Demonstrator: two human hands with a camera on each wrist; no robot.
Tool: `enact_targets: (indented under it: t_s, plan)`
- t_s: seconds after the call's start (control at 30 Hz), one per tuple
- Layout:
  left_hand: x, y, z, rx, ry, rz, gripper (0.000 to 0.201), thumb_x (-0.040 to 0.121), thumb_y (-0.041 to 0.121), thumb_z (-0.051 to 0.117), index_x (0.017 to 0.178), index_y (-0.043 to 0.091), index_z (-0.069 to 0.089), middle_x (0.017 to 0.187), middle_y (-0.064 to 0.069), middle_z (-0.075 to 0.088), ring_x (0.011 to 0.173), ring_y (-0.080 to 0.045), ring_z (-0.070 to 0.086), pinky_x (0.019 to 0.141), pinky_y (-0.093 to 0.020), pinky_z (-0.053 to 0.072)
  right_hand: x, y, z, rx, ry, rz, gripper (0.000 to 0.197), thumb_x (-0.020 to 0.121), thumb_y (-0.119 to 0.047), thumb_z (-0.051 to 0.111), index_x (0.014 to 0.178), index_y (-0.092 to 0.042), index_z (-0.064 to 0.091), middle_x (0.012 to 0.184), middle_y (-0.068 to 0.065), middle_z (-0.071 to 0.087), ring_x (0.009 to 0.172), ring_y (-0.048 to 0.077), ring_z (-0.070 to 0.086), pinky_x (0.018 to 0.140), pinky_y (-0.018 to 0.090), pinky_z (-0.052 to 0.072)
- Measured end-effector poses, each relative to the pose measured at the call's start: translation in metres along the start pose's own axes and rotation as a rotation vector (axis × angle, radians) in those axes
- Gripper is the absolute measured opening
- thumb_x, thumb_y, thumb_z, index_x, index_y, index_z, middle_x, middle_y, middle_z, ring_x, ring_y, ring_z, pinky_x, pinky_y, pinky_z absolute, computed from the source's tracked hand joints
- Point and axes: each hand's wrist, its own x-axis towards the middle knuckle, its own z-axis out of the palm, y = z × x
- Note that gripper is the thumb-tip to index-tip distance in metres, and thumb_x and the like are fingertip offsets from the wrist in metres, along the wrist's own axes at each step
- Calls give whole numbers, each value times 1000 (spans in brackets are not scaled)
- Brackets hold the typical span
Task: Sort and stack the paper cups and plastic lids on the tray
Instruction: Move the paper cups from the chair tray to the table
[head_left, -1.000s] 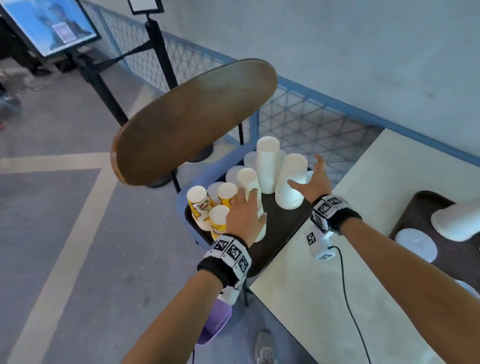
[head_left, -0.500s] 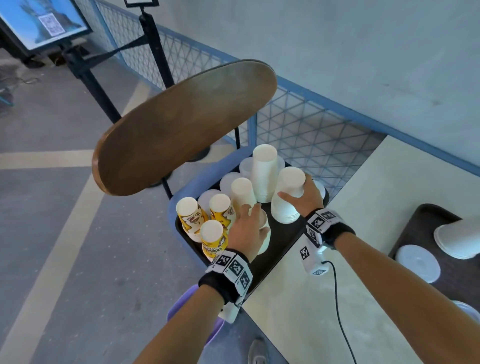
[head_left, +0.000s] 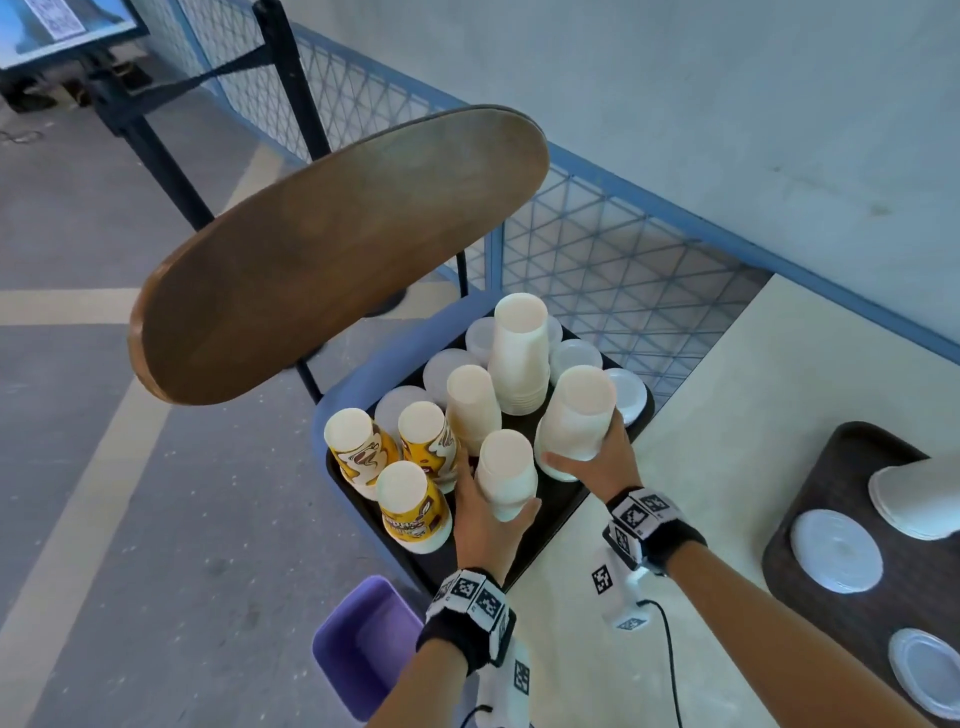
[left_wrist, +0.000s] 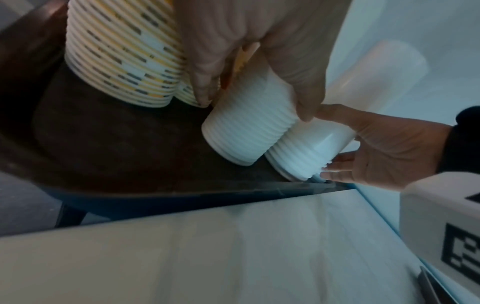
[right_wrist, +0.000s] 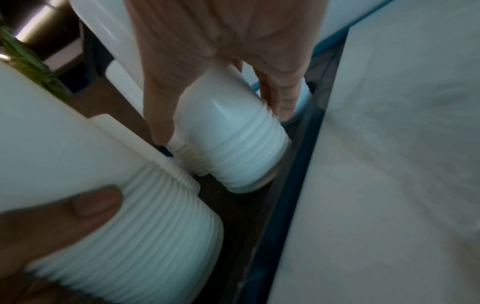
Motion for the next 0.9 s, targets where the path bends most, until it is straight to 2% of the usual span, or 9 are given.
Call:
enact_targets:
  t_s: [0.07,0.17,0.27,0.4,0.5,0.57,0.63,0.77,0.9]
  plan:
    - [4,-8,5,-2,-18,-27,102,61,24,84,142,21,22,144,2,37,134,-17,35,114,-36,28,2,7,4,-1,5,51,115,41,-35,90,138,-18,29,137,5,48,126,28,45,103,43,40]
    - [9,-18,10,-9,-48,-43,100,59,31,84,139,25,25,140,5,40,131,-14,39,112,-32,31,8,16,8,-5,22,99,99,57,-19,88,137,-13,30,135,8,50,124,30,46,94,33,38]
    - [12,-26,12,3,-72,-61,91,58,39,81,134,30,30,127,8,50,119,-15,50,103,-36,43,11,19,10,17,27,98,96,58,-19,87,137,-15,32,134,7,52,122,29,48,90,30,37]
    - [10,-30,12,-1,-30,-44,87,62,34,81,132,29,30,123,12,45,114,-11,46,101,-34,42,10,21,11,25,31,103,93,60,-20,86,137,-15,33,132,9,53,121,30,49,88,29,38]
    - [11,-30,9,25,-57,-39,80,65,30,81,130,25,35,114,7,53,105,-12,53,98,-36,47,8,19,12,15,44,106,93,61,-23,86,137,-17,33,130,9,55,119,32,50,90,32,41]
    - [10,-30,9,38,-27,-3,79,64,27,82,129,22,37,118,3,54,109,-14,53,97,-31,44,6,17,12,13,63,108,94,60,-26,86,137,-18,32,130,9,55,119,32,51,94,38,43]
    - [8,-28,8,15,1,14,81,64,22,83,130,19,36,124,6,48,114,-11,46,97,-26,37,3,15,12,47,95,101,95,59,-25,86,137,-17,32,130,9,55,119,32,51,95,39,43]
    - [1,-8,4,-46,-11,54,85,64,15,83,134,17,34,125,8,42,114,-7,39,100,-25,31,-7,10,-7,114,164,49,93,59,-24,86,135,-16,32,130,8,54,119,30,50,96,40,44]
    - [-6,22,9,-77,-53,155,90,59,21,86,133,18,35,132,-2,49,118,-18,47,100,-31,36,-26,10,-45,205,254,-4,91,56,-24,88,131,-18,36,123,2,55,109,20,53,87,31,43]
